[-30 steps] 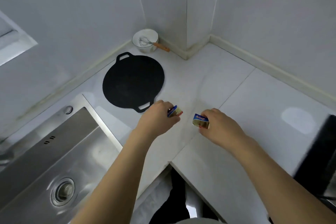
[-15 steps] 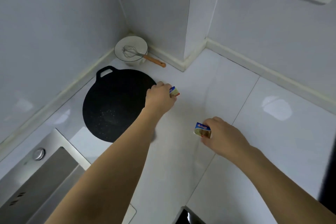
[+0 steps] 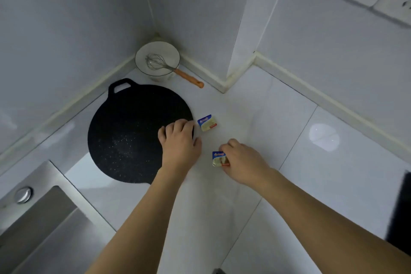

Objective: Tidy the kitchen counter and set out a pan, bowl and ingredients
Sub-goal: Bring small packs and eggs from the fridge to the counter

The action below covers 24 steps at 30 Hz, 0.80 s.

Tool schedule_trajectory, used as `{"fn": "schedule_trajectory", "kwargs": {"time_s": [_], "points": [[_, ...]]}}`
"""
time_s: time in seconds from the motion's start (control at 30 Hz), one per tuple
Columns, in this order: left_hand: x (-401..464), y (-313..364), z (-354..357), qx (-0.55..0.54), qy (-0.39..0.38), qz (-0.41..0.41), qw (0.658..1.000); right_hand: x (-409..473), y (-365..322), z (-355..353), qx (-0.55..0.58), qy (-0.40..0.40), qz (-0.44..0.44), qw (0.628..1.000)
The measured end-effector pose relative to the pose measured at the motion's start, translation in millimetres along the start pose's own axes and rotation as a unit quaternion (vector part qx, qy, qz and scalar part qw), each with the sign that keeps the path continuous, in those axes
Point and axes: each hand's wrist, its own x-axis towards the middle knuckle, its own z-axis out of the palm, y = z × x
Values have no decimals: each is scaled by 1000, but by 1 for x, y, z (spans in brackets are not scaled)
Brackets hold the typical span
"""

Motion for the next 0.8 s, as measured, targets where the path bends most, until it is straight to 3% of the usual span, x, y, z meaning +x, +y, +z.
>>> {"fn": "schedule_trajectory", "kwargs": {"time_s": [0.23, 0.53, 0.8], "points": [[-18, -18, 3, -31, 18, -59, 998, 31, -9, 9, -35, 30, -47, 998], [-14, -19, -1, -39, 13, -65, 997, 24, -3, 14, 5, 29, -17, 999], [-22, 36, -16, -73, -4, 50, 996, -44, 24, -15, 44, 71, 57, 995]]}}
